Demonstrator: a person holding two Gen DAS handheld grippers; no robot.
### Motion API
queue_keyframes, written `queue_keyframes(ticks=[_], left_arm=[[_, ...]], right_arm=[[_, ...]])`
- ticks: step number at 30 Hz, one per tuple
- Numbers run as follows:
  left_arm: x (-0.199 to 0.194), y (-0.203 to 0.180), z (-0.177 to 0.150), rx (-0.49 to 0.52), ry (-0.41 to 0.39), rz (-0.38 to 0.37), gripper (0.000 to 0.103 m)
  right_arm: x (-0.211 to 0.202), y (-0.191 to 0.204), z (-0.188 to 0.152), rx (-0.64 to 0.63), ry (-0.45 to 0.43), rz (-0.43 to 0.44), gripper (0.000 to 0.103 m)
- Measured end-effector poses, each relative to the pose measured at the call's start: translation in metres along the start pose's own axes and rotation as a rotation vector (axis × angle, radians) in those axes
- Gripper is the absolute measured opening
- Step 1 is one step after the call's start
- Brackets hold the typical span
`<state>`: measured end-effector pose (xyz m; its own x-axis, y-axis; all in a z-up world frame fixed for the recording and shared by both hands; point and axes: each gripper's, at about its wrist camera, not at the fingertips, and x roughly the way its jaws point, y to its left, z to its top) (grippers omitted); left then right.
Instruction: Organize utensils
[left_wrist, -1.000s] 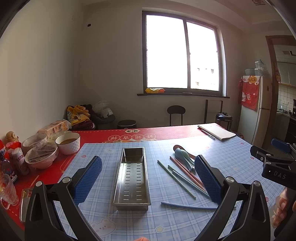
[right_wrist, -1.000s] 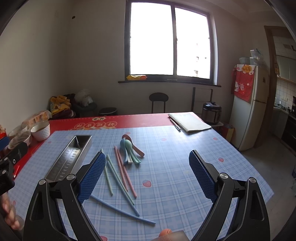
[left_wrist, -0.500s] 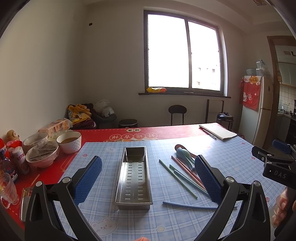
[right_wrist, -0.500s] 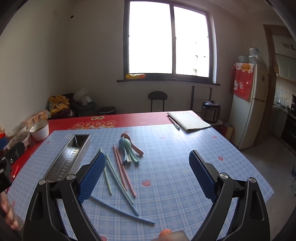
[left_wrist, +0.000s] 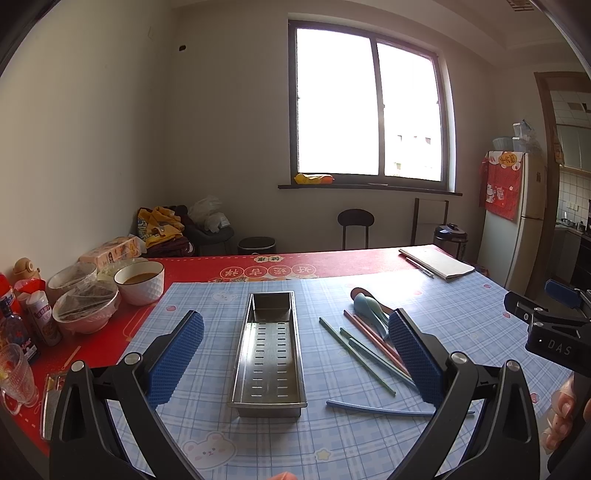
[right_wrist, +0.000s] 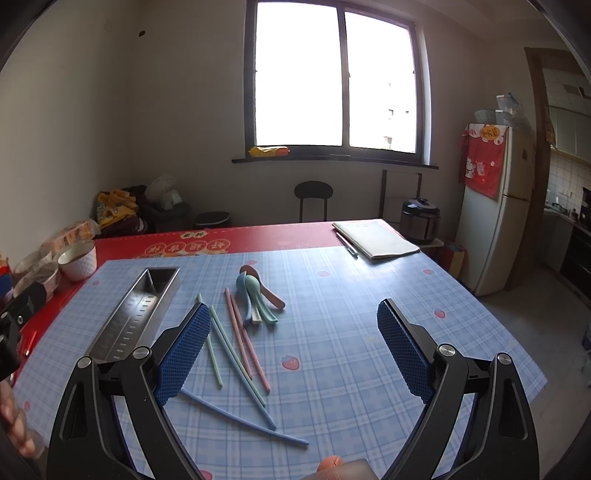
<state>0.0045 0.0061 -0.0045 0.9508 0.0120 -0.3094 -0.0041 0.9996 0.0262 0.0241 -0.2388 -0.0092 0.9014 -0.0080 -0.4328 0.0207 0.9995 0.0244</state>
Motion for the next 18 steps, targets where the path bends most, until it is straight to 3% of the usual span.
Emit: queue_keyframes(ticks=[18], left_arm=[[-0.0018,0.0011,0.0003,0.000,0.003,-0.001,0.098]], right_arm=[[-0.0027,0.0004,0.0007,0.000,-0.004,0.001,0.089]])
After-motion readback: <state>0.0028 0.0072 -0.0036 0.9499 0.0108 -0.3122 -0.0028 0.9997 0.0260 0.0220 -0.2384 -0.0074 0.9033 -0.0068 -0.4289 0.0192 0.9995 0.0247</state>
